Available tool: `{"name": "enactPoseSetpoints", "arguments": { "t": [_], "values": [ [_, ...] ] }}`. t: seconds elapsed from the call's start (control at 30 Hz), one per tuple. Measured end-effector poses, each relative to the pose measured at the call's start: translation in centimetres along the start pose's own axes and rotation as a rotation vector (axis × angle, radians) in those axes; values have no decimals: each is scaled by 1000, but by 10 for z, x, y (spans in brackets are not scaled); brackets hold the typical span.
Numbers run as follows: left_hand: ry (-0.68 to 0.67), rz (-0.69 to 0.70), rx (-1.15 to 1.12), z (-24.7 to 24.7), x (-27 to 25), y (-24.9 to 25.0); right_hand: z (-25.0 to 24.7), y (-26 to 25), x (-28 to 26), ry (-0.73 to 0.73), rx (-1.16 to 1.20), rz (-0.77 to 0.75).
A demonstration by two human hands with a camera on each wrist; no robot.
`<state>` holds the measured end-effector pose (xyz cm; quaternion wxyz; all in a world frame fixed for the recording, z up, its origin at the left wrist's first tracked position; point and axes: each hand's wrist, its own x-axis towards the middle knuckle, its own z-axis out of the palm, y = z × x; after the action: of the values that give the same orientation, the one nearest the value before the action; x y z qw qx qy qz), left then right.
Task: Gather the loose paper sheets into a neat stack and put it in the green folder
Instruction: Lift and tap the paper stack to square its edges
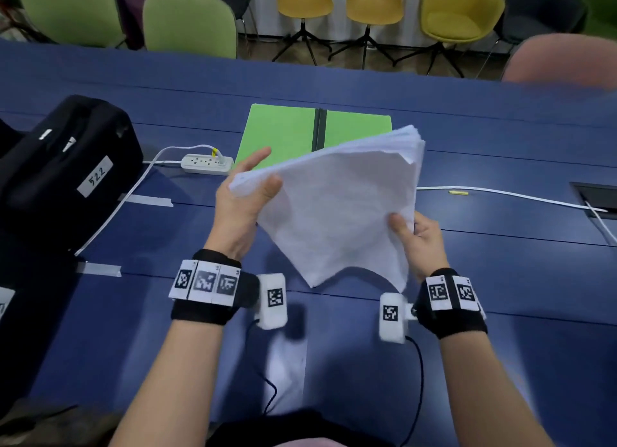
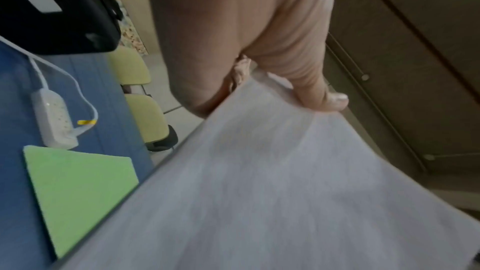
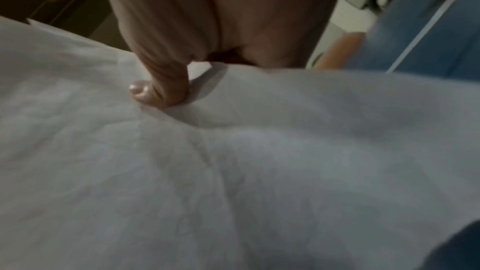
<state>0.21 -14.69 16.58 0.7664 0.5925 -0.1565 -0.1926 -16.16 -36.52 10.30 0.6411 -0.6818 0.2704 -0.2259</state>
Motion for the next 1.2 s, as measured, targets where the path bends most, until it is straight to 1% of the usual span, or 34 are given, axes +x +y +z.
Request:
{"name": "enactPoseSetpoints", "arguments": {
  "t": [0.07,0.17,0.2,0.27,0.33,0.4,0.47,0.5,0.57,0.63,0.7,0.77,0.87,0.93,1.0,1.1,1.13,1.2],
  "values": [
    [-61,22,99,9,-6,-4,4,10,-3,3,11,61],
    [-96,-62,253,22,-12,-24,5,35,-10,-50,-57,218],
    [-106,-95,271,25,-14,-31,5,42,-11,-44,-76,278],
    [-102,-125,258,27,-16,-37,3,44,-12,-17,-69,315],
    [-114,-126,250,25,-16,-38,4,30,-10,1,-24,234],
    [-146,-137,266,21,-16,-36,8,3,-9,42,34,133],
    [-161,-140,252,21,-18,-32,10,-20,-9,29,103,74],
    [-154,-153,242,22,-19,-32,10,-24,-9,14,136,57],
    [-82,-187,211,26,-22,-30,12,-25,-6,56,138,32],
    [-62,-149,240,28,-22,-32,14,-24,-4,103,90,22],
    [-86,-110,301,27,-21,-32,15,-25,-5,66,33,-14],
    [-76,-115,310,25,-19,-32,14,-26,-9,-13,28,-73],
    [-90,-128,276,26,-17,-28,15,-26,-17,-79,47,-95],
    [-72,-144,281,29,-15,-25,17,-25,-18,-62,42,-88],
    [-45,-143,305,32,-16,-25,18,-26,-15,3,40,-80],
    [-108,-36,288,35,-24,-19,14,-33,-15,28,72,-156],
    [-123,-17,261,35,-26,-17,13,-36,-15,34,87,-159],
    [-149,-42,217,35,-27,-23,8,-31,-15,39,91,-117]
  ]
}}
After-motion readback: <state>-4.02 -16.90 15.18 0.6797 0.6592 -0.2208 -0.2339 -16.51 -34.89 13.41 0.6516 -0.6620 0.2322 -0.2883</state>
